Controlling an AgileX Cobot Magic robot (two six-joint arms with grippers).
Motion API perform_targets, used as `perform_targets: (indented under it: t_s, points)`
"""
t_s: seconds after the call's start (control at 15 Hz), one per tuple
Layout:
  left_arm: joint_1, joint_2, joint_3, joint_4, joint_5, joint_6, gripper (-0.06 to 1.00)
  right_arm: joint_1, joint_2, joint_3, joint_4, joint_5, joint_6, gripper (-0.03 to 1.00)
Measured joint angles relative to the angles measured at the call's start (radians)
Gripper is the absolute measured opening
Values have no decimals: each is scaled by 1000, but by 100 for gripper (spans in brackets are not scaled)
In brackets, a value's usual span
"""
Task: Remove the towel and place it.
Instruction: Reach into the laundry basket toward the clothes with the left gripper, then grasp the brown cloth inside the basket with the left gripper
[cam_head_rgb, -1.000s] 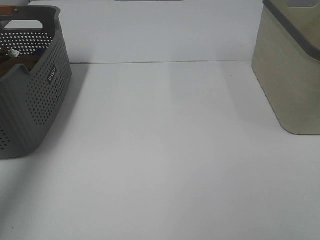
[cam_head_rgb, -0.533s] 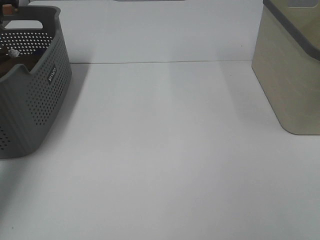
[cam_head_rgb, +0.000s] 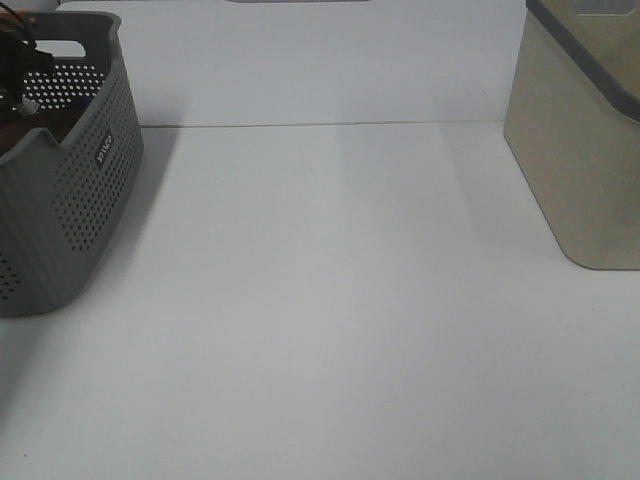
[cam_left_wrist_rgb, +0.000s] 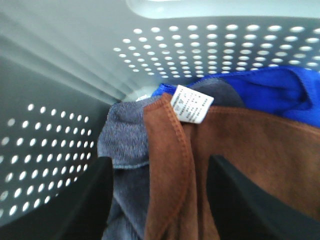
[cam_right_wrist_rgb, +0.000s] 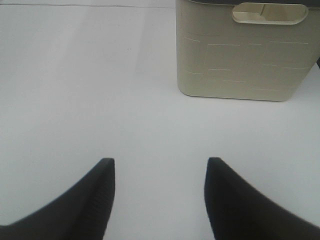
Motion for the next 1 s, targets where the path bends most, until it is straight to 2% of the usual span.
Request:
perform_targets:
  t_s: [0.13, 0.33, 0.67, 1.0]
  points:
    - [3, 17, 0, -7, -53, 0, 55, 0, 0, 0, 0, 0, 0, 52]
    - [3, 43, -4, -21, -80, 1, 55, 0, -1, 0, 0, 0, 0, 52]
    - [3, 52, -6, 7, -91, 1, 36, 0, -1, 0, 0, 0, 0, 52]
    - [3, 52, -6, 14, -91, 19, 37, 0, -1, 0, 0, 0, 0, 52]
